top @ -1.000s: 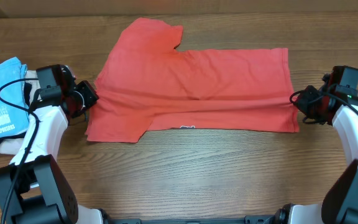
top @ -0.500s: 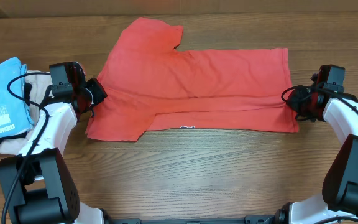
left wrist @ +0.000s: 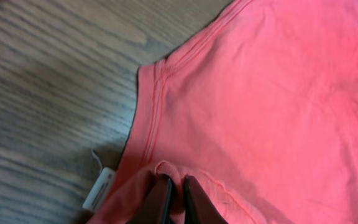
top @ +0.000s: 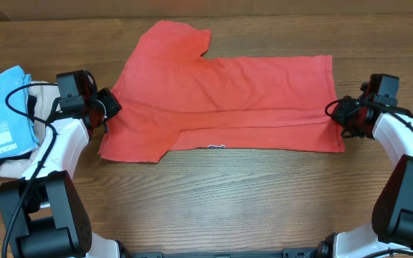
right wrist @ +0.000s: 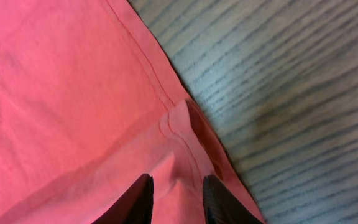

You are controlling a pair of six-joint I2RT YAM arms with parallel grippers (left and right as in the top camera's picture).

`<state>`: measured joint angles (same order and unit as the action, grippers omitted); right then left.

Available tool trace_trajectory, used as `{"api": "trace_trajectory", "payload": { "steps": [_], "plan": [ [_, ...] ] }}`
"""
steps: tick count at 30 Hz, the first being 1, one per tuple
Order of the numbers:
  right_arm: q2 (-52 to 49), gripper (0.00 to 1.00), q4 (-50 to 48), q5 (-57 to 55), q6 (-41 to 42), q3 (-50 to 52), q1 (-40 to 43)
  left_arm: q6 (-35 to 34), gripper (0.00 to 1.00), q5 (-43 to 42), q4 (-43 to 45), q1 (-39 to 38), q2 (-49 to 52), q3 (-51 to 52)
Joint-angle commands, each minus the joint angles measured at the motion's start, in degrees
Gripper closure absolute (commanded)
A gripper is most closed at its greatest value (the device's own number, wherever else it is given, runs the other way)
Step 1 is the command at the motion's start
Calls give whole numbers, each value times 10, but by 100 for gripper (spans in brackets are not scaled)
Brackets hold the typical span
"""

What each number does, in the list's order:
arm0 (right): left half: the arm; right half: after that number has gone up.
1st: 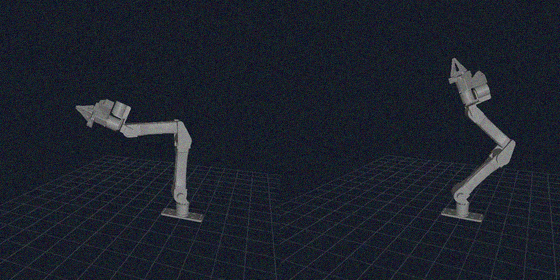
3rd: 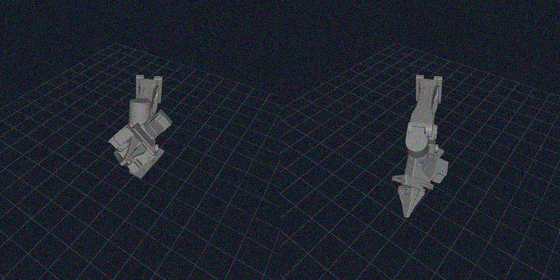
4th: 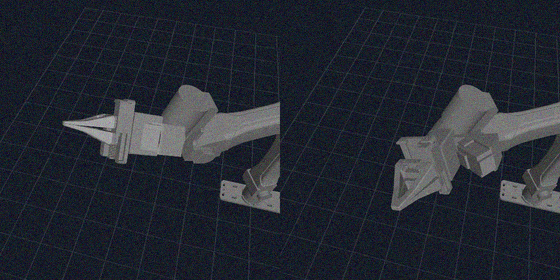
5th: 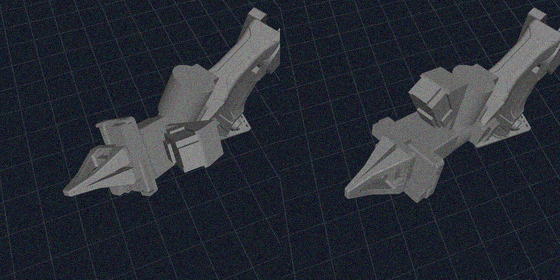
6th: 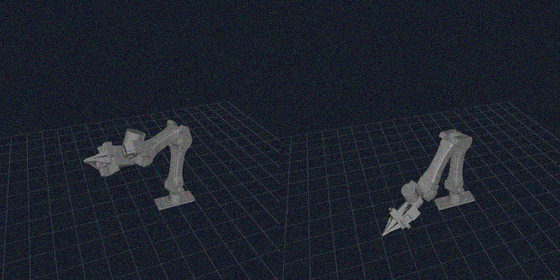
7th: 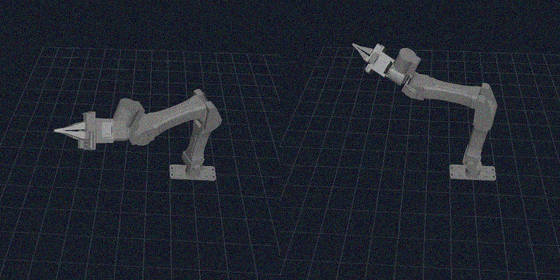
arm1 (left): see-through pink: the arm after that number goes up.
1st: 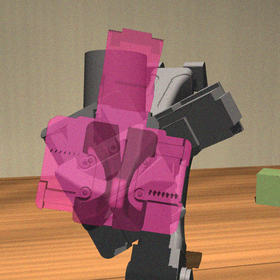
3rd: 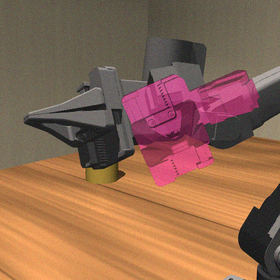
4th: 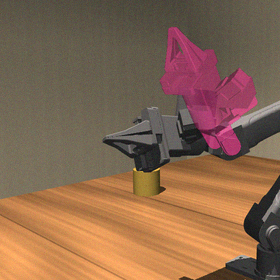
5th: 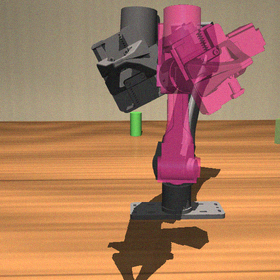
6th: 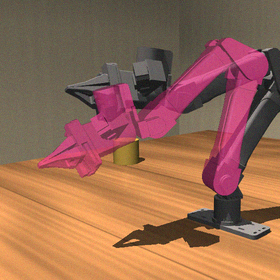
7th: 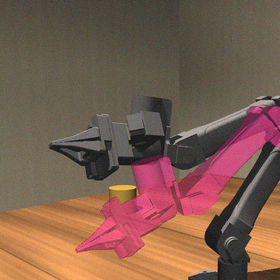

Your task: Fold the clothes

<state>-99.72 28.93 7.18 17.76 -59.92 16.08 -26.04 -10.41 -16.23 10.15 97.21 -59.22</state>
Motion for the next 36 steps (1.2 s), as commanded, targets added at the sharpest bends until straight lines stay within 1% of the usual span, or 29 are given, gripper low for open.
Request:
{"api": "trace_trajectory", "payload": {
  "steps": [1, 5, 8, 10, 12, 15, 17, 22, 29, 33, 36],
  "plan": [
    [-3, 70, 7, -2, -2, -1, -2, -8, 85, 12, 7, -1, 6, -1],
    [-3, 69, 21, -3, -2, -1, -2, -8, 81, 0, 1, -1, 6, -1],
    [-3, 69, 29, -11, -2, -1, -2, 5, 81, -14, -15, -1, 6, -1],
    [-3, 69, 33, -11, -2, -1, -2, 8, 81, -8, -33, -1, 6, -1],
    [-3, 69, 35, -11, -2, -1, -2, 13, 80, 7, -47, -1, 6, -1],
    [-3, 69, 39, -11, -2, -1, -2, 19, 80, 68, -61, -1, 6, -1],
    [-3, 69, 41, -11, -2, -1, -2, 28, 79, 91, -62, -1, 8, -1],
    [-3, 69, 42, -11, -2, -1, -2, 52, 80, 91, -61, -1, 21, -1],
    [-3, 69, 42, -11, -2, -1, -2, 53, 81, 72, -69, -1, 52, -1],
    [-3, 69, 42, -11, -2, -1, -2, 53, 84, 57, -71, -1, 67, -1],
    [-3, 69, 42, -12, -2, -1, -2, 53, 94, 48, -70, -1, 70, -1]
  ]
}}
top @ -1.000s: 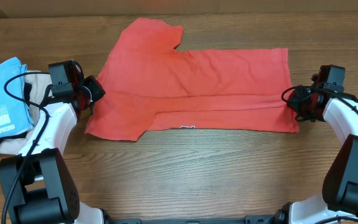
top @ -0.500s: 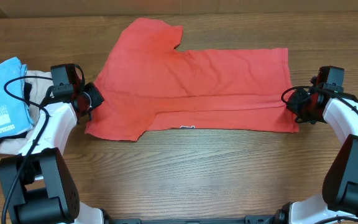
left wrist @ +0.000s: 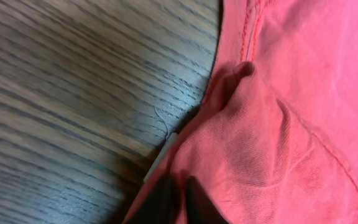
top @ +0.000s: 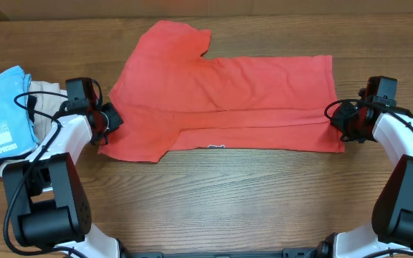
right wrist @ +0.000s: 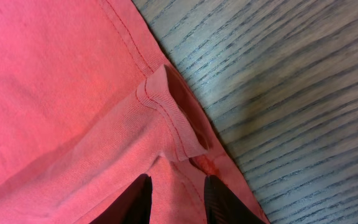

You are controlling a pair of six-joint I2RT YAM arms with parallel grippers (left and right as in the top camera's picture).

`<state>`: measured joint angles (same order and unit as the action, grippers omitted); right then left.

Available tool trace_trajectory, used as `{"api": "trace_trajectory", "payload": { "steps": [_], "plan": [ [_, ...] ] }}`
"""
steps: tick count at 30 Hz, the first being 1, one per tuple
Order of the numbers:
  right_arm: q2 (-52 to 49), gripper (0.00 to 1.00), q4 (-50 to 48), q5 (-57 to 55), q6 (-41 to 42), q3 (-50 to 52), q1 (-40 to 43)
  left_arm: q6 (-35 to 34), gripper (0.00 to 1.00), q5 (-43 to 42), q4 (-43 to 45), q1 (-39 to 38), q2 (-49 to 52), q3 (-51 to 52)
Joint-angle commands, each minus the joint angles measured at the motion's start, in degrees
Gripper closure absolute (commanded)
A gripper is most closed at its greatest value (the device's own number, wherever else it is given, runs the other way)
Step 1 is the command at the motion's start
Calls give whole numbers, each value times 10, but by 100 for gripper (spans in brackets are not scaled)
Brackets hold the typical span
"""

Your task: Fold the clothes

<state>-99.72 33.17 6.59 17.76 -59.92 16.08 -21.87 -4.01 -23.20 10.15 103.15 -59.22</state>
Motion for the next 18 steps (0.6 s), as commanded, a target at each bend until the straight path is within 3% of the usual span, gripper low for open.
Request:
{"api": "trace_trajectory", "payload": {
  "steps": [1, 10, 18],
  "plan": [
    [-3, 69, -1, -7, -2, -1, -2, 11, 96, -19, 2, -1, 10, -2],
    [-3, 68, 0, -27, -2, -1, -2, 14, 96, -81, 14, 0, 3, -21],
    [-3, 68, -1, -27, -2, -1, -2, 21, 96, -78, 47, 1, -20, -36]
  ]
}}
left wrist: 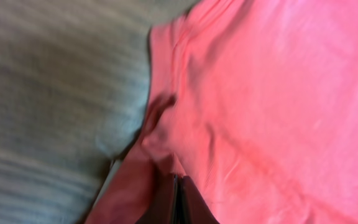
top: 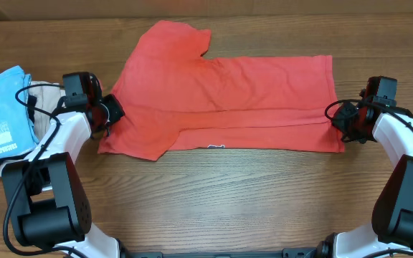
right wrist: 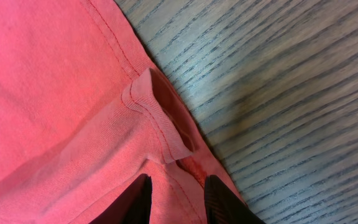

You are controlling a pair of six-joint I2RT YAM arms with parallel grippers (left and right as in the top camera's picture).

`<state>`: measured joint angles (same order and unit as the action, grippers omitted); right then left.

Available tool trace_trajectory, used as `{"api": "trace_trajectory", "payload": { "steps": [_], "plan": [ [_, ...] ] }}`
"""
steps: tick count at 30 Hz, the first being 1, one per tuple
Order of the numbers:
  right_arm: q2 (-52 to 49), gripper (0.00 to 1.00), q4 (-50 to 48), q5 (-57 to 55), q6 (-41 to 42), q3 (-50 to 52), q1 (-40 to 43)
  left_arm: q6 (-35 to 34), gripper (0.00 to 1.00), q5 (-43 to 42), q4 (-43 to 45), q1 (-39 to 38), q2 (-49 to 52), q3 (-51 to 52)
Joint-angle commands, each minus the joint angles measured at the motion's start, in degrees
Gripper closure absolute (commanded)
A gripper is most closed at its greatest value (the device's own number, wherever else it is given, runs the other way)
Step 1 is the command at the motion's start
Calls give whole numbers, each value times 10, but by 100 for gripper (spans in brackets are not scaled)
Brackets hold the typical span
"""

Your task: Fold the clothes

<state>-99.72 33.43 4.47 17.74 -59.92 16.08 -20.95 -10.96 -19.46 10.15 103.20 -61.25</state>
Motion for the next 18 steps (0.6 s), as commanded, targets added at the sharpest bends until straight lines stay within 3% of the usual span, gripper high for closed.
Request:
{"api": "trace_trajectory", "payload": {
  "steps": [1, 5, 12, 18],
  "plan": [
    [-3, 68, -4, -6, -2, -1, -2, 11, 96, -9, 14, 1, -21, -16],
    [-3, 68, -6, -6, -2, -1, -2, -14, 96, -11, 21, 7, -21, -16],
    [-3, 68, -8, -10, -2, -1, -2, -43, 96, -96, 57, 33, -21, -16],
    [-5, 69, -12, -10, -2, -1, -2, -54, 96, -96, 73, 42, -21, -16]
  ]
}}
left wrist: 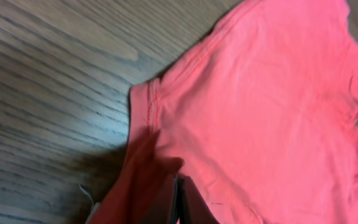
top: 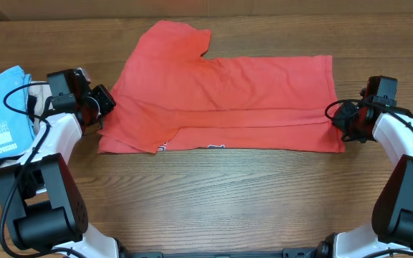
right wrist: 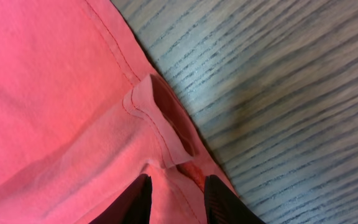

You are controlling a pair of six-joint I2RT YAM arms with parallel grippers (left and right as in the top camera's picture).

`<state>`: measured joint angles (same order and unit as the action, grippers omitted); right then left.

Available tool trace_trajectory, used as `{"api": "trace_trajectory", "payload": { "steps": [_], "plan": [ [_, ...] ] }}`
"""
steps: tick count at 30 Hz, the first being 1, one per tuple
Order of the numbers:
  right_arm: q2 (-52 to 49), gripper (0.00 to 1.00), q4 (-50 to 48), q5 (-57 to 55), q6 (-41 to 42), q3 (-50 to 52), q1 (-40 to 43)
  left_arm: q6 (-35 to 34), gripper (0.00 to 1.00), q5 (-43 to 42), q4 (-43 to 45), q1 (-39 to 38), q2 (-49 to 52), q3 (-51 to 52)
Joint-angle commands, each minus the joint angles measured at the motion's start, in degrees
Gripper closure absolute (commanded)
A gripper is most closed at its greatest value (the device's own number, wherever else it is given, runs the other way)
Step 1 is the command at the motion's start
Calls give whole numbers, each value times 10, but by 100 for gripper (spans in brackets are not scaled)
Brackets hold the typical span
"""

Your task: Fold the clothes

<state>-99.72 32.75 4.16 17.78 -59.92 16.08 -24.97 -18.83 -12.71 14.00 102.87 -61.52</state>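
A red T-shirt (top: 228, 93) lies spread across the wooden table (top: 214, 201), its lower part doubled over along its length. My left gripper (top: 100, 102) is at the shirt's left edge, by the sleeve. In the left wrist view it (left wrist: 178, 190) is shut on a fold of the red cloth (left wrist: 260, 106). My right gripper (top: 338, 122) is at the shirt's right edge. In the right wrist view it (right wrist: 176, 198) stands open astride the hem, where a small flap of cloth (right wrist: 160, 118) is turned up.
A light blue printed shirt lies on beige cloth (top: 41, 97) at the table's left edge, close behind my left arm. A white label (top: 214, 147) shows at the red shirt's front edge. Bare wood runs along the near side.
My left gripper has moved a little left and away from me, still shut on the cloth. The sleeve's lower edge is now drawn straighter, with a darker layer showing under it. The right gripper has not moved.
My left gripper was shut on the shirt's left edge throughout, first by the sleeve, then nearer the lower corner, then back up, and the sleeve's edge shifted with it. My right gripper stayed open over the right hem, where a flap turned up.
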Motion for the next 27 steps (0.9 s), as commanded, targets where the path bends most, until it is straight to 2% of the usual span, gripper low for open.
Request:
{"api": "trace_trajectory", "payload": {
  "steps": [1, 7, 12, 17, 24, 25, 26, 27],
  "plan": [
    [-6, 68, -6, -7, -2, -1, -2, -13, 96, -16, 5, 2, -17, -13],
    [-25, 69, -6, -7, -2, -1, -2, -12, 96, -19, -9, -4, -17, -13],
    [-25, 69, -7, -7, -2, -1, -2, -10, 96, -87, 2, -16, -17, -13],
    [-25, 69, -7, -6, -2, -1, -2, -56, 96, -135, 32, -17, -17, -13],
    [-25, 69, -7, -6, -2, -1, -2, -59, 96, -121, 42, -17, -17, -13],
    [-25, 69, -7, -6, -2, -1, -2, -59, 95, -121, 44, -17, -17, -13],
    [-25, 69, -7, -6, -2, -1, -2, -59, 87, -119, 44, -17, -17, -13],
    [-25, 69, -7, -6, -2, -1, -2, -59, 73, -116, 43, -17, -17, -13]
  ]
}}
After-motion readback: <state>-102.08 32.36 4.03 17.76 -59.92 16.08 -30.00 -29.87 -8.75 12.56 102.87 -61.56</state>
